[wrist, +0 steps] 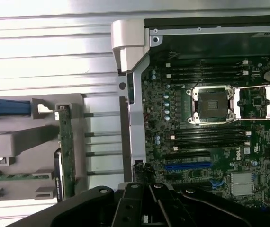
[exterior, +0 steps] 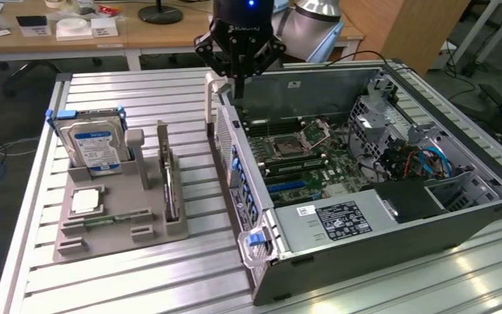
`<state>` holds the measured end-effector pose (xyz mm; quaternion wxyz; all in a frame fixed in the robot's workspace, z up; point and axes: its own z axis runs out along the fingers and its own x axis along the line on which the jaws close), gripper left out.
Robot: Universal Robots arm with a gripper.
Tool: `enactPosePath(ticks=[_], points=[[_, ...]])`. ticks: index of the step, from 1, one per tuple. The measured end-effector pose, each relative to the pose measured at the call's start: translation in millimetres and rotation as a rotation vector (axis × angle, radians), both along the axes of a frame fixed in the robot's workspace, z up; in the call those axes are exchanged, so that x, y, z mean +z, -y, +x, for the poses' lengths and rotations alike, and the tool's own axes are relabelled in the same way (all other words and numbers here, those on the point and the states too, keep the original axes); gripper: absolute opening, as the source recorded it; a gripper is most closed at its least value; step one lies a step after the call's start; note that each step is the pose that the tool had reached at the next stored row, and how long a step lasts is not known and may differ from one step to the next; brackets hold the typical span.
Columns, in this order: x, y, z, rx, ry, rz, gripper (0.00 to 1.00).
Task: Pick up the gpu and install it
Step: 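Reach for the gpu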
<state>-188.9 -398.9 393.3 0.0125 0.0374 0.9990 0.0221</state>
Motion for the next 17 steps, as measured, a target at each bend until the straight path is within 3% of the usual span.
enactPosePath(ticks=[17], points=[[-0.1, 0.0, -28.5, 0.000, 0.0000, -0.0001, 0.11]])
